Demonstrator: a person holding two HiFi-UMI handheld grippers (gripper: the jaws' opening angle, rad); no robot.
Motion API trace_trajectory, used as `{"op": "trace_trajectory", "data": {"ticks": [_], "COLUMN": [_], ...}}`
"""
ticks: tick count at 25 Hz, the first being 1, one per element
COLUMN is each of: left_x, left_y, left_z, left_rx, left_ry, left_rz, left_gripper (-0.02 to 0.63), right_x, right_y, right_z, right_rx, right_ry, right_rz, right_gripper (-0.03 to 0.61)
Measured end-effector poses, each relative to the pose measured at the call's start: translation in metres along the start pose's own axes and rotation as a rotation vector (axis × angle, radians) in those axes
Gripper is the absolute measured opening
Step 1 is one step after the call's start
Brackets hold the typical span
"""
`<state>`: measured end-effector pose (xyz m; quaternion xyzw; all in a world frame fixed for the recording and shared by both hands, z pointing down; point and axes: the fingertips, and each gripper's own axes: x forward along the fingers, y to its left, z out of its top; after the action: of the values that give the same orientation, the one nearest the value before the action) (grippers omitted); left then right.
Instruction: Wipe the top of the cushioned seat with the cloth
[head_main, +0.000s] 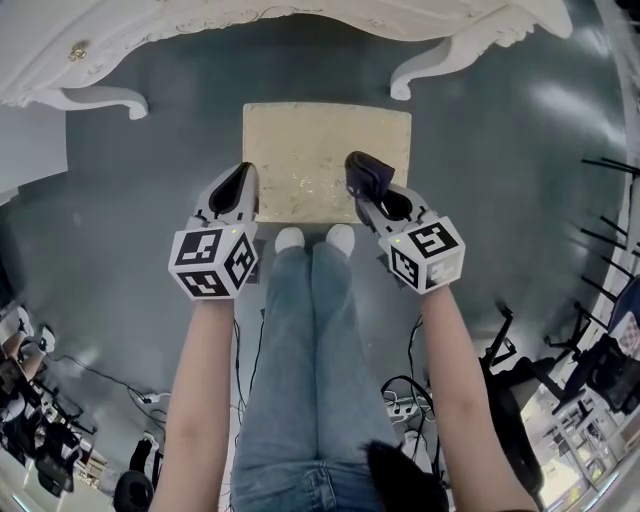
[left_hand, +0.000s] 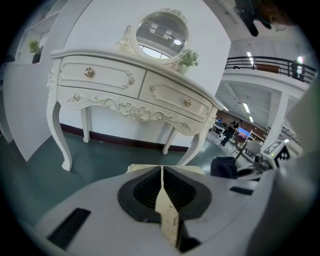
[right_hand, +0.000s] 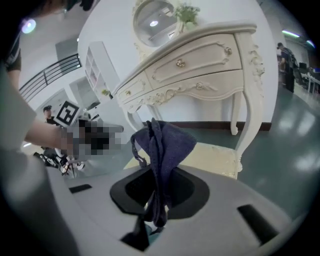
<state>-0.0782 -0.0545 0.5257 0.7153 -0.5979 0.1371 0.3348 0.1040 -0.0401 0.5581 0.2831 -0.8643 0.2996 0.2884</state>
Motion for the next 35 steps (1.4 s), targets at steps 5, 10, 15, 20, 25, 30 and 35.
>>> {"op": "trace_trajectory", "data": {"ticks": [5, 10, 15, 20, 25, 30, 35], "left_x": [0.002, 0.004, 0.007, 0.010, 0.013, 0.016, 0.015], "left_y": [0.003, 0.006, 0.012, 0.020, 0.031, 0.037, 0.044], "left_z": [0.003, 0.000, 0.001, 0.005, 0.008, 0.012, 0.014], "left_rx": [-0.012, -0.021, -0.035, -0.048, -0.067, -0.074, -0.086], "left_ry": [-0.007, -0.003, -0.004, -0.008, -0.011, -0.015, -0.018], "left_rz": [0.003, 0.007, 0.019, 0.033, 0.053, 0.065, 0.078], "left_gripper": [0.014, 0.014, 0.014, 0.014, 0.014, 0.014, 0.014], "right_x": [0.010, 0.027, 0.047, 0.067, 0.082, 0.092, 0.107], "right_y": [-0.022, -0.033, -0.050, -0.069, -0.081, -0.095, -0.098], "right_z": [0.024, 0.039, 0.051, 0.063, 0.072, 0.086, 0.095], "right_rx": [0.048, 0.053, -0.004, -0.076, -0.138, -0.209, -0.331], "right_ry": [-0.056, -0.060, -0.010, 0.055, 0.106, 0.142, 0.216], "right_rz": [-0.078, -0.115, -0.178, -0.218, -0.238, -0.284, -0.287], "right_gripper": [0.043, 0.043, 0.043, 0.043, 0.043, 0.043, 0.043]}}
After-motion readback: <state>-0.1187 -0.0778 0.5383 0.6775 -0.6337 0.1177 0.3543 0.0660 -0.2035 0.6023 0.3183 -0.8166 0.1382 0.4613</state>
